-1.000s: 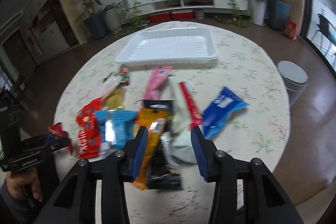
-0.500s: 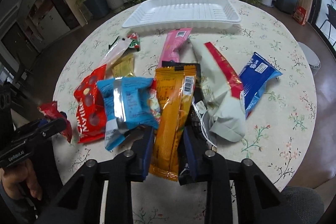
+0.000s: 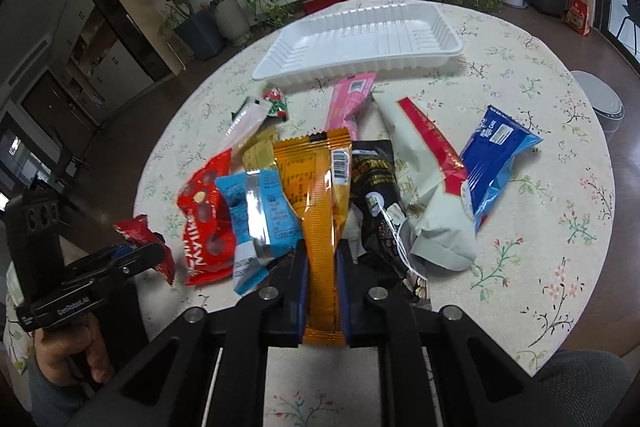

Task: Organize snacks
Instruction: 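Close the left tool on the wafer while the right tool grasps the orange bar, then carry both snacks over the white tray and open both tools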

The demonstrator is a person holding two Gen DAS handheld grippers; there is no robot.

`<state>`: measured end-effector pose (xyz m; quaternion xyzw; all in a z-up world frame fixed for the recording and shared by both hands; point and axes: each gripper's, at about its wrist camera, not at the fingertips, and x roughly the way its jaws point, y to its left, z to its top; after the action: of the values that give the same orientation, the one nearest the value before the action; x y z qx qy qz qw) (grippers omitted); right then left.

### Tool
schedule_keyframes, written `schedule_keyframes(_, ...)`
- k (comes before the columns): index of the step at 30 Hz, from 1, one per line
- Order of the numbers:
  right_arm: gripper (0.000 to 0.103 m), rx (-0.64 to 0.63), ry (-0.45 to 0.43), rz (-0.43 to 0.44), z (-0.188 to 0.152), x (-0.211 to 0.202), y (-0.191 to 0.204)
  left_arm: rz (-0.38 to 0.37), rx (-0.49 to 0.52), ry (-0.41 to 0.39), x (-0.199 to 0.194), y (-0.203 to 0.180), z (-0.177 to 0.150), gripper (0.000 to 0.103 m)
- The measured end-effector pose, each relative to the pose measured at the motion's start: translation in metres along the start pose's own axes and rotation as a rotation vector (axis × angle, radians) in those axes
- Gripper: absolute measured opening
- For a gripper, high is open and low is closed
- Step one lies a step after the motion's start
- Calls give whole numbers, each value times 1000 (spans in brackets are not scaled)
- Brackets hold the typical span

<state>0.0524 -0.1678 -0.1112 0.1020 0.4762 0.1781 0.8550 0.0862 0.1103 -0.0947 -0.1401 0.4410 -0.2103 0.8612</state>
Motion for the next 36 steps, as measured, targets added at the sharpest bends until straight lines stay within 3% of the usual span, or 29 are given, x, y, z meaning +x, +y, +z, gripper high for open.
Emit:
schedule_keyframes(5,14,32,-53,56,9,-24,-6,-38,-30,-20,-11,5,3,30)
schedule_keyframes(9,14,62,-95,46,26,-34,-27,-55,-49,-40,-23,12,18,30)
schedule_keyframes(17,14,189,-200,-34,76,-46,-99,1,27,-92,-33,15,93,30)
schedule_keyframes(22,14,248,-259,-84,117,-46,-141,52,60,-127,-27,26,161,30)
schedule_keyframes(25,14,268,-296,-109,151,-49,-166,114,79,-141,-19,34,209,30)
schedule_keyframes(28,14,231,-297,-125,185,-43,-174,116,78,-115,1,35,251,30)
schedule_keyframes(36,14,97,-214,-12,251,25,-130,91,120,-44,89,-5,317,30)
